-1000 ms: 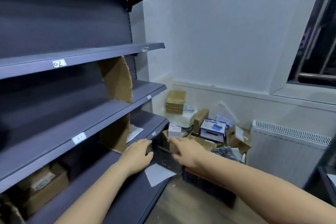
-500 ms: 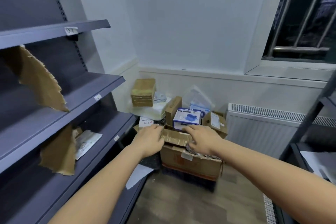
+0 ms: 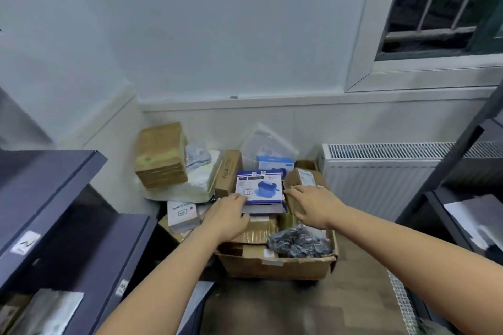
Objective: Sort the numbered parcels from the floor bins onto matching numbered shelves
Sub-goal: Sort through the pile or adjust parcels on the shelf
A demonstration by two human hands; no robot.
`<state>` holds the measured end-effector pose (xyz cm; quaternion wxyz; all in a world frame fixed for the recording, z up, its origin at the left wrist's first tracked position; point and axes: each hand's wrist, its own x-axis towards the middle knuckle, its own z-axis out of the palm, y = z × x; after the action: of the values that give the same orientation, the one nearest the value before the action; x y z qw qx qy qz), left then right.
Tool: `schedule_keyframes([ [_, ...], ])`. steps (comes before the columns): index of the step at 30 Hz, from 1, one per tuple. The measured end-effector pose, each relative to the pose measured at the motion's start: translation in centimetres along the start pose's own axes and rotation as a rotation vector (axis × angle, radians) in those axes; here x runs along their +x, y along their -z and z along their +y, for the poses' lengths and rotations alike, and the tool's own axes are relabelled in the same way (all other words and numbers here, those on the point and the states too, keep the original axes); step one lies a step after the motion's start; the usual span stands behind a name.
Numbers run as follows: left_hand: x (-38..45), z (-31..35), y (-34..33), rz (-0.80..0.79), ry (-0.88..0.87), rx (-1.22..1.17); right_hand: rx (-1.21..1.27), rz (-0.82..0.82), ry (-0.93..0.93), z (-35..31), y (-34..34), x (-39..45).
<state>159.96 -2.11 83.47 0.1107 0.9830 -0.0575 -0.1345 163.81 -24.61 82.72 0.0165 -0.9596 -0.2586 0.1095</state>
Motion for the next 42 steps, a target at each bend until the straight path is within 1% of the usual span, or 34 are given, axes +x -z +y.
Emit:
schedule_keyframes([
  [5,6.4,-2.1,-1.3,-0.086,-0.006,-0.005,0.034,-0.067,-0.051,2.6,-1.8,6.0],
  [8,10.5,-3.3,-2.2,-0.107,0.010,-0.017,0.046,-0.101,-0.045,4.6,-3.5,9.7],
  [16,20.3,-5.5,-4.2,-0.142,0.149,-0.157,0.133,-0.226,-0.048,9.6,-6.3,19.0],
  [19,22.7,-6.3,-5.7,-0.166,0.202,-0.212,0.150,-0.259,-0.048,10.9,-7.8,21.3],
  [24,26.1,-7.9,-9.2,-0.216,0.253,-0.220,0.211,-0.329,-0.095,11.9,-10.6,24.1],
  [30,29.2,-9.4,-12.5,-0.141,0.440,-0.195,0.378,-0.433,-0.205,12.1,-14.5,26.5],
  [32,29.7,-9.8,-13.5,-0.152,0.486,-0.251,0.460,-0.476,-0.241,12.0,-15.3,26.9],
  [35,30.6,-10.5,-14.7,-0.218,0.557,-0.406,0.696,-0.522,-0.317,11.8,-16.3,27.6],
  [38,31.5,-11.0,-15.3,-0.228,0.605,-0.487,0.898,-0.520,-0.371,11.4,-17.0,27.9],
  [42,31.9,-11.3,-15.2,-0.205,0.590,-0.480,1.021,-0.494,-0.385,11.1,-16.6,27.6],
])
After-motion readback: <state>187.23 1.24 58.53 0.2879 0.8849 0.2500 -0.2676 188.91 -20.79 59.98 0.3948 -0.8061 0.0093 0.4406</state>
